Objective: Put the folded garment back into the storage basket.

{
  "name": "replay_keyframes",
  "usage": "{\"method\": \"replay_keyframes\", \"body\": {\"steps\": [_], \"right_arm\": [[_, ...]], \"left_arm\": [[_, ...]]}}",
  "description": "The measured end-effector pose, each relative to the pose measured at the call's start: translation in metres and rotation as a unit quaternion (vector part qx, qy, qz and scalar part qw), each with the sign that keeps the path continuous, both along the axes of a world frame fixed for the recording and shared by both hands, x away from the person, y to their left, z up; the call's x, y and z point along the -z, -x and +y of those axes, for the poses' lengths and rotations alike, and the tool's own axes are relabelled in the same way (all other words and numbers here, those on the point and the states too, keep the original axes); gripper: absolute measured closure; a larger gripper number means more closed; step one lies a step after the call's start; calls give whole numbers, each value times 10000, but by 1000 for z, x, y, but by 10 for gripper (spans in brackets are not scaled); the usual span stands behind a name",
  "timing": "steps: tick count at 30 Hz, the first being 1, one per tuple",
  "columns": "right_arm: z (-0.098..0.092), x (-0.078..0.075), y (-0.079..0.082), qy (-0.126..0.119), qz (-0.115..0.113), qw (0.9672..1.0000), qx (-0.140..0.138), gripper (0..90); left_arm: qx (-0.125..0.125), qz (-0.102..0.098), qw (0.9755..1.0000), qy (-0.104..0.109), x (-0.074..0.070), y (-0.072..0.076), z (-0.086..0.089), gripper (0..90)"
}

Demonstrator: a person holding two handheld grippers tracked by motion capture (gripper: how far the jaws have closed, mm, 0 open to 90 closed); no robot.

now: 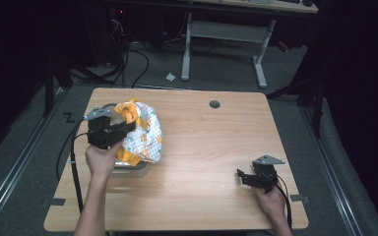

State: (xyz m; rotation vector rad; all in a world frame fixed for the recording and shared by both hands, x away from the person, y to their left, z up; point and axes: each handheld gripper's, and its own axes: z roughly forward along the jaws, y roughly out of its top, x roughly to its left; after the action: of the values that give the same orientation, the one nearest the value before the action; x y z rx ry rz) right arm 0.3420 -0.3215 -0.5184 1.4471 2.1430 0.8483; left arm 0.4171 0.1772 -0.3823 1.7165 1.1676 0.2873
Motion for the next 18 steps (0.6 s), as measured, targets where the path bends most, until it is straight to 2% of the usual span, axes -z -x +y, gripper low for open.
{"method": "replay_keyframes", "body": {"steps": [8,14,18], "right_arm": [[0,0,0,-1,0,10000,1,257],[0,0,0,0,0,10000,1,257],[0,0,0,-1,0,10000,2,257]], "left_arm": [[-42,54,10000,-27,2,-3,8,763],[-54,173,9998,-24,6,-8,14,763],[-104,243,9996,-130,9,-12,18,763]]}}
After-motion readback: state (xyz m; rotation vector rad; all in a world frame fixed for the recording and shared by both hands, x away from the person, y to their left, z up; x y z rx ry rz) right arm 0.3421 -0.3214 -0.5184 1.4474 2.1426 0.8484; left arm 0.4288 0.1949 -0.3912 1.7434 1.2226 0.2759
